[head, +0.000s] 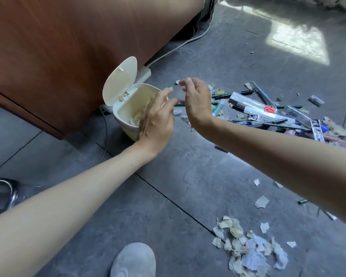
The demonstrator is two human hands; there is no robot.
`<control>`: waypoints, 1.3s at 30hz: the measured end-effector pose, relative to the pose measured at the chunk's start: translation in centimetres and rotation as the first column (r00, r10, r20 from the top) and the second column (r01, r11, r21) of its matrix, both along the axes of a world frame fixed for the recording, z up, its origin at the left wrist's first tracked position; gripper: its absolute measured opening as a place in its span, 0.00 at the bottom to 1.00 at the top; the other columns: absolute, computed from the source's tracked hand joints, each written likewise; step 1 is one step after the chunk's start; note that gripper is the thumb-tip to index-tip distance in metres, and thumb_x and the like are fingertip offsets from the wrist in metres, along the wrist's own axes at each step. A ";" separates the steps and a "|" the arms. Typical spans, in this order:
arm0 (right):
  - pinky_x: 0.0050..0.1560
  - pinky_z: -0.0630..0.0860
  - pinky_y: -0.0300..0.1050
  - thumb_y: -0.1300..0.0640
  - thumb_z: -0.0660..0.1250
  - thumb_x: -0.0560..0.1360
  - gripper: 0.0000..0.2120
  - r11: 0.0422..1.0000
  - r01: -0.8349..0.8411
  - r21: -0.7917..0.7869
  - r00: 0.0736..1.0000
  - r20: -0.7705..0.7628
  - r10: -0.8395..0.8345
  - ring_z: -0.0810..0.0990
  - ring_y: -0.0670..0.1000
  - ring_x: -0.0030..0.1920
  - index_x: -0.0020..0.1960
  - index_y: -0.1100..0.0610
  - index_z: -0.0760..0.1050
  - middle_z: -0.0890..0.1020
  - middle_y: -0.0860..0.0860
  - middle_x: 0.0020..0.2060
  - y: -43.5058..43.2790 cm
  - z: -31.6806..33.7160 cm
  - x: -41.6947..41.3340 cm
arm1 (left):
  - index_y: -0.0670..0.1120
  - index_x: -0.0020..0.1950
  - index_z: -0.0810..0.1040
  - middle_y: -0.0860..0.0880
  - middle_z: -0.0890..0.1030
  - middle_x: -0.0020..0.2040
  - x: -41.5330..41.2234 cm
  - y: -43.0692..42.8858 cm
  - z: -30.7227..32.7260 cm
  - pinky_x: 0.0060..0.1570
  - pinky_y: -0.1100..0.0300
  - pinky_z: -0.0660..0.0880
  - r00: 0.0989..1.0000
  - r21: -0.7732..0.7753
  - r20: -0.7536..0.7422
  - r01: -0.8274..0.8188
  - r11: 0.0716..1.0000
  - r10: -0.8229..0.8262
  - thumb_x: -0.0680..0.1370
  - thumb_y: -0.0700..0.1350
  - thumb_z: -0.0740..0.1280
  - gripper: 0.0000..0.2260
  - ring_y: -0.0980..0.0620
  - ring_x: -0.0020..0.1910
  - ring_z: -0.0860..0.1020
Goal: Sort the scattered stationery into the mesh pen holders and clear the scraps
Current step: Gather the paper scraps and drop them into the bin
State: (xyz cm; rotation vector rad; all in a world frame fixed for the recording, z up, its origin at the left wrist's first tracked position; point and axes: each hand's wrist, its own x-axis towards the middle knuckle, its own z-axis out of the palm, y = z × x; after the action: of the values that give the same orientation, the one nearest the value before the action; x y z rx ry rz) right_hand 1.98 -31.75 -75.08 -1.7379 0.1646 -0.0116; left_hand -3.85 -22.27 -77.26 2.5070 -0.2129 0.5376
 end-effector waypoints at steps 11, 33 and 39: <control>0.38 0.65 0.37 0.65 0.59 0.76 0.13 0.702 -0.391 -0.595 0.904 -0.390 0.174 0.75 0.49 0.41 0.55 0.60 0.79 0.81 0.54 0.49 -22.5 -4.0 -12.4 | 0.47 0.76 0.58 0.50 0.58 0.76 -5.6 -11.3 -6.9 0.73 0.60 0.48 0.682 0.007 -0.551 0.579 0.815 -0.480 0.82 0.45 0.57 0.22 0.53 0.75 0.56; 0.62 0.66 0.50 0.65 0.58 0.74 0.20 0.552 -0.167 -0.817 0.977 -0.213 -0.020 0.69 0.57 0.59 0.66 0.58 0.71 0.74 0.55 0.61 -29.6 -10.2 -16.3 | 0.42 0.72 0.66 0.45 0.68 0.71 -5.4 -21.8 -10.6 0.71 0.55 0.53 0.634 0.015 -0.424 0.719 0.695 -0.647 0.79 0.55 0.48 0.27 0.49 0.71 0.61; 0.51 0.72 0.54 0.66 0.59 0.70 0.11 0.523 -0.134 -0.842 0.983 -0.180 -0.038 0.73 0.58 0.48 0.49 0.61 0.76 0.77 0.55 0.47 -30.8 -10.6 -18.6 | 0.49 0.77 0.51 0.53 0.51 0.78 -4.4 -25.6 -10.9 0.72 0.53 0.40 0.561 0.199 -0.520 0.813 0.547 -0.644 0.83 0.51 0.49 0.23 0.54 0.76 0.47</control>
State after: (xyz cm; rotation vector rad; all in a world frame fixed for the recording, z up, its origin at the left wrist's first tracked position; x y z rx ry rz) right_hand -16.60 -62.54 -85.67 -2.7640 0.2710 0.1276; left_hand -8.30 -47.84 -88.12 2.5047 -1.3082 -0.4290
